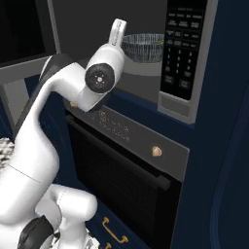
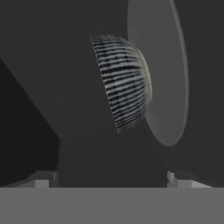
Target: Pick the cucumber from the sink and place it in the bowl. Then pick the bowl and place it in the microwave. Then close the microwave door and press the start button.
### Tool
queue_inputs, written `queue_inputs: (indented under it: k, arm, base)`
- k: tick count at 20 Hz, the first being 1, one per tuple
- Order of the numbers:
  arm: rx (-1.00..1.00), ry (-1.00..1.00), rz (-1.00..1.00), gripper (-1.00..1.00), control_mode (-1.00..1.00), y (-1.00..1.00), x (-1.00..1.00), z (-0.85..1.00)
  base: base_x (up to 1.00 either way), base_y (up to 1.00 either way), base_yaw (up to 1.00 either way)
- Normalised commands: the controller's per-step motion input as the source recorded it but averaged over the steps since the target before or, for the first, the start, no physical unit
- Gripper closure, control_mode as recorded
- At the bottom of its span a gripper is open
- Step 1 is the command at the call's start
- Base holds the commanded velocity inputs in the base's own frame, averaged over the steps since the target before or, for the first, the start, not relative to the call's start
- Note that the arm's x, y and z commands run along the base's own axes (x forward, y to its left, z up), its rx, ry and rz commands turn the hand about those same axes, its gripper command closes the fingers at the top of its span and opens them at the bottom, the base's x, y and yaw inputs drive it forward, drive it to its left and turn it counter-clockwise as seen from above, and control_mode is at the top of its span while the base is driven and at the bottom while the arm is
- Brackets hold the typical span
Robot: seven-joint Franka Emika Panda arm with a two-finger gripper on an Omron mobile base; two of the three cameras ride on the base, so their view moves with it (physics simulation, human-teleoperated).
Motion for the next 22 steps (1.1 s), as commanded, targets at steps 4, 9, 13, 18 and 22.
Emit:
queue_inputs:
  k: [4,9,13,18,22]
  arm:
    - [0.00,-0.24,0.05,-1.00,-1.00,0.55,-1.00,0.04]
    - [0.02,-0.33,0.00,-1.00,-1.00,0.80,-1.00,0.02]
    - [0.11,-0.03,0.00,-1.00,-1.00,0.62,-1.00,0.13]
    - [0.05,0.15,0.01,-1.00,-1.00,0.61,-1.00,0.24]
    - [0.00,0.28,0.04,-1.00,-1.00,0.78,-1.00,0.16]
  base:
    - [0.00,0.00,0.00]
    - [0.00,0.00,0.00]
    - [0.00,0.00,0.00]
    - [0.00,0.00,0.00]
    - [0.00,0.00,0.00]
